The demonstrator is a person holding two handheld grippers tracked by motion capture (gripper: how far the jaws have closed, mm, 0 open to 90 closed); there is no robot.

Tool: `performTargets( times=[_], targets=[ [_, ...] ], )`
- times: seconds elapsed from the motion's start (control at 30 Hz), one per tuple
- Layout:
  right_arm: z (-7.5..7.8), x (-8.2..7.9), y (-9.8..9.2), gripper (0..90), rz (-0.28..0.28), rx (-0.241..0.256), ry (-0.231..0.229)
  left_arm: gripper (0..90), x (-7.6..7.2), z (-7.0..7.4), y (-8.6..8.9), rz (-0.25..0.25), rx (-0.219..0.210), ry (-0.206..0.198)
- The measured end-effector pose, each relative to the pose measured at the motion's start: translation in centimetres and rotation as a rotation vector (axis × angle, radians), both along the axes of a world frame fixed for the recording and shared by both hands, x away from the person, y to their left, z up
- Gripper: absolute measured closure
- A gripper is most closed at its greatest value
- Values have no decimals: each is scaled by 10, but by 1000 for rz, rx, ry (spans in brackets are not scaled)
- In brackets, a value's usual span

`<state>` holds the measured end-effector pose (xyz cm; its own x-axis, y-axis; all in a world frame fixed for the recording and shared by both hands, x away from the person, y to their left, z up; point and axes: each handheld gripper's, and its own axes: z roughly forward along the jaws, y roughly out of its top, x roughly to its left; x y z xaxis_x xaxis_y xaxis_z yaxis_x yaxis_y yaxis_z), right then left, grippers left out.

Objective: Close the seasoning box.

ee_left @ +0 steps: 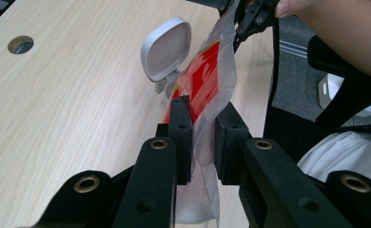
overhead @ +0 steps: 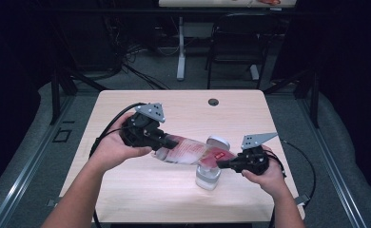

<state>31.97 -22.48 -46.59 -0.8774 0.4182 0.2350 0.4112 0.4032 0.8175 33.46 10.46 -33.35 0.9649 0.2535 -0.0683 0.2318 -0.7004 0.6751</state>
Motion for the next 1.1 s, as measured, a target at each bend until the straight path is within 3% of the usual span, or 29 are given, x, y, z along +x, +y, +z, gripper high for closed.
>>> performTargets(
  times=[1.1],
  targets=[
    [-2, 1, -1, 888, -4, -1, 6, 800, 0, 2, -4, -7, 1, -2]
  ],
)
